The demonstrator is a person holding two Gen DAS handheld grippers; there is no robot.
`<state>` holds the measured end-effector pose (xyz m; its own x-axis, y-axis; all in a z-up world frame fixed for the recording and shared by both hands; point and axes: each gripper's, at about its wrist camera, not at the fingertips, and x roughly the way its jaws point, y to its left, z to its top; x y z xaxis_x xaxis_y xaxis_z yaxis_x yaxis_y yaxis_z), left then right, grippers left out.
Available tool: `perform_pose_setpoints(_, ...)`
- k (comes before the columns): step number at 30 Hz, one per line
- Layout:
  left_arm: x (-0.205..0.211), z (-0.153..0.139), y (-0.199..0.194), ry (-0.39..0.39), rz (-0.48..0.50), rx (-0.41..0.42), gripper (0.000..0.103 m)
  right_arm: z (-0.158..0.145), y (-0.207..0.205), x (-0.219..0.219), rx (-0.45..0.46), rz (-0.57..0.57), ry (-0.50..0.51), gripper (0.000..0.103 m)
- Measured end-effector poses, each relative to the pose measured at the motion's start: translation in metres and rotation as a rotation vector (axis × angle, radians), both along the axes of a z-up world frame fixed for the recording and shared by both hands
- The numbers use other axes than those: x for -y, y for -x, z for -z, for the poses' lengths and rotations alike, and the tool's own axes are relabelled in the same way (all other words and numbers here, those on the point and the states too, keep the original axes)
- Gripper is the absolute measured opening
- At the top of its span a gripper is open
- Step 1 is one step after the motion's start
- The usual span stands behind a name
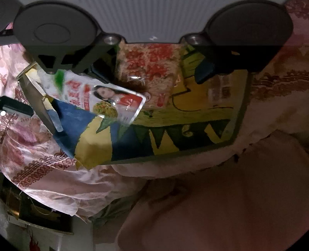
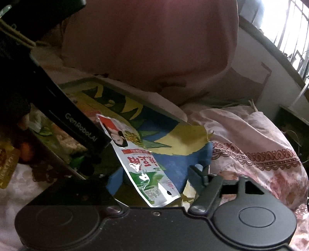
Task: Organize snacks
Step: 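Carry both held packs over the tin tray and lower them inside, then open both tools to release the packs in the tray and withdraw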
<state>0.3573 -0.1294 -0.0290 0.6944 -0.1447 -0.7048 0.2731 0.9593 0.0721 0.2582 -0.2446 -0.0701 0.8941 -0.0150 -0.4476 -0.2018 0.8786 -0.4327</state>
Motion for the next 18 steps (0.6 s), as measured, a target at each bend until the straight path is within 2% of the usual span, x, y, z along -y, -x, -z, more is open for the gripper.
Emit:
perform_pose_setpoints(2, -0.002, -0.004, 0.006, -0.006, 0.0, 0.007, 0.099, -0.005, 0.003, 0.0, -0.01, -0.005, -0.012, 0.089)
perform_pose_setpoints(7, -0.007, -0.011, 0.025, -0.021, -0.017, 0.021, 0.101, -0.022, 0.018, 0.003, -0.02, -0.007, -0.091, 0.098)
perform_pose_setpoints(18, -0.045, -0.041, 0.081, 0.046, -0.141, 0.109, 0.102, -0.04, 0.06, 0.011, -0.03, -0.014, -0.233, 0.101)
